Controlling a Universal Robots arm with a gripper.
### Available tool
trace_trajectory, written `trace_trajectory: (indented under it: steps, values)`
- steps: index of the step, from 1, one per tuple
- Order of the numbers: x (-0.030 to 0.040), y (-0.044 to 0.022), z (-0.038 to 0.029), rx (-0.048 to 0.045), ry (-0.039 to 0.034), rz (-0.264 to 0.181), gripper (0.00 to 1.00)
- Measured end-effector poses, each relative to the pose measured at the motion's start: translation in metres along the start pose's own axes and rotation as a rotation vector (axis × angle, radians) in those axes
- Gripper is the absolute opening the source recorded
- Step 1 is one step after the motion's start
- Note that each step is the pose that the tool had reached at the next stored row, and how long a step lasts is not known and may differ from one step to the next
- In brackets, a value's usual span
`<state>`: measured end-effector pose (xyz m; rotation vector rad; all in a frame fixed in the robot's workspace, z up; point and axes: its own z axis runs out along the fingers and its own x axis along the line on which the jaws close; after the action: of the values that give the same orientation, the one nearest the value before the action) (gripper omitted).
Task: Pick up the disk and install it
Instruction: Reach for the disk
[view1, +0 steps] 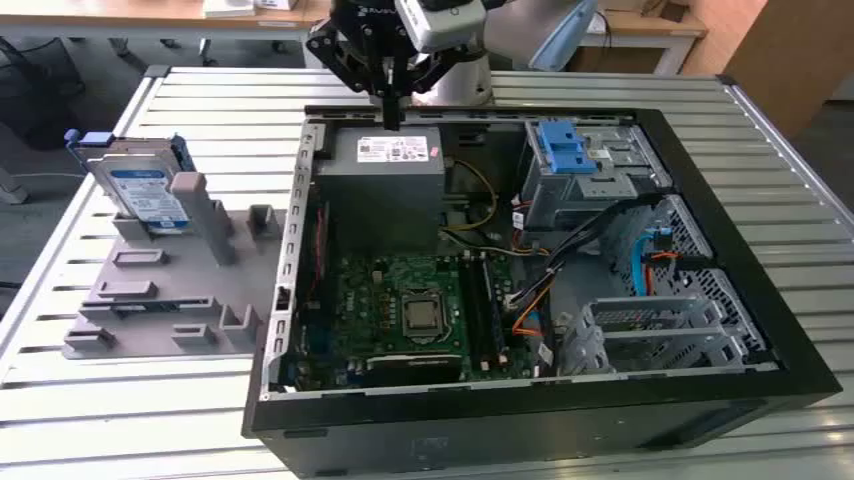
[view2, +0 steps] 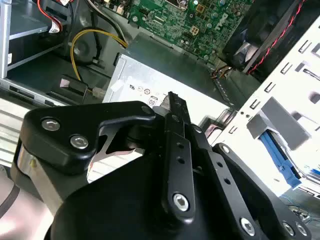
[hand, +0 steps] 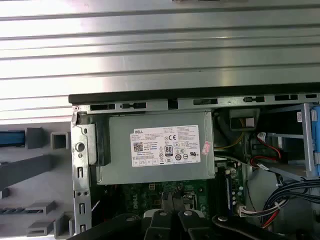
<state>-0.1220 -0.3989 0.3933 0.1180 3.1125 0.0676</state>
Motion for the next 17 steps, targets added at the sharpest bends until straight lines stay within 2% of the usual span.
trace_trajectory:
  steps: [17]
  values:
    - [0.0043,-0.0003,0.0000,0.0000,0.0000,0.000,0.11]
